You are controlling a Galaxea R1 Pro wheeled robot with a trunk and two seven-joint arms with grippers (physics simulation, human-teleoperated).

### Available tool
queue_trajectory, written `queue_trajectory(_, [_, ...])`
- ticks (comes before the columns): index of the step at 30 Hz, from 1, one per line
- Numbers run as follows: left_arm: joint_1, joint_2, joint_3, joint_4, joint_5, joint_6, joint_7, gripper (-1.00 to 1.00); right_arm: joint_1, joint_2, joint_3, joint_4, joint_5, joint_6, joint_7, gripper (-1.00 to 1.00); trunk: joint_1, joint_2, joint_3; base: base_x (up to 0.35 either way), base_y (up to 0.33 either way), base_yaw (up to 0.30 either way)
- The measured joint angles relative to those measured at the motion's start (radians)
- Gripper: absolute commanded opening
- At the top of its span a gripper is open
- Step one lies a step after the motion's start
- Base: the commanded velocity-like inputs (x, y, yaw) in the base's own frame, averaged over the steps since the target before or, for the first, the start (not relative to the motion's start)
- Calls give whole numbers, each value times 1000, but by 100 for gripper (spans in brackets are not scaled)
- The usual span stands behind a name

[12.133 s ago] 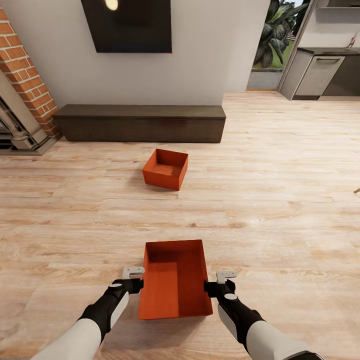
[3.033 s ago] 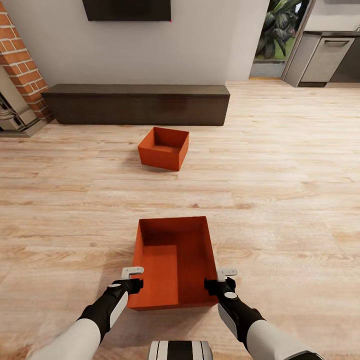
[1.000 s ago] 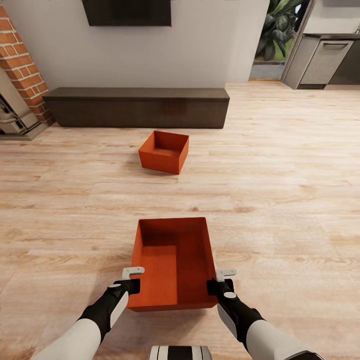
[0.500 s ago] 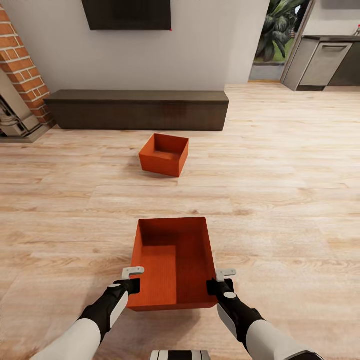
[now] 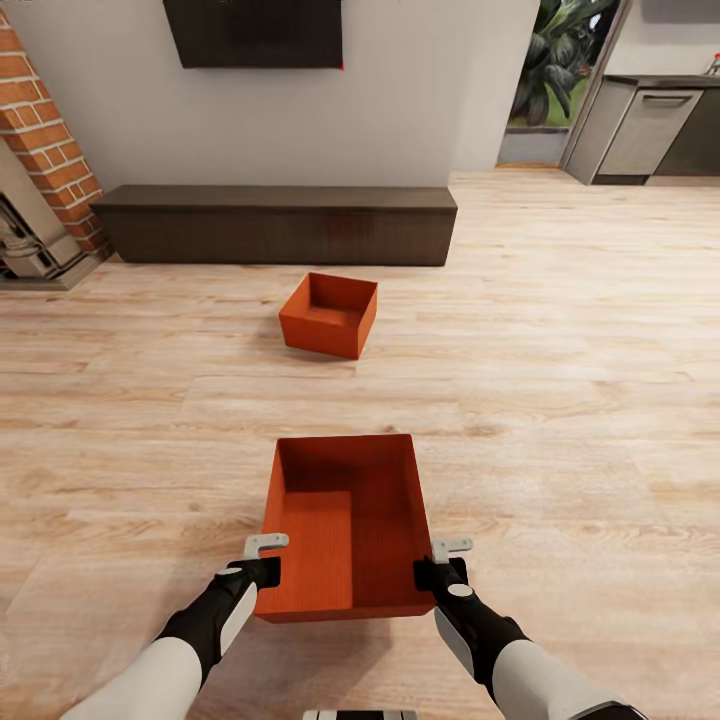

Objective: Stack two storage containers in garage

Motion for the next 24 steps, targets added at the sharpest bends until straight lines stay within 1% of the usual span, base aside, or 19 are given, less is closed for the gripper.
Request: queue_trajectory(24, [0,0,2,2,2,0,0,-100,-2,1,-2,-1,7,7,0,-100,-92,168,75,0,0,0])
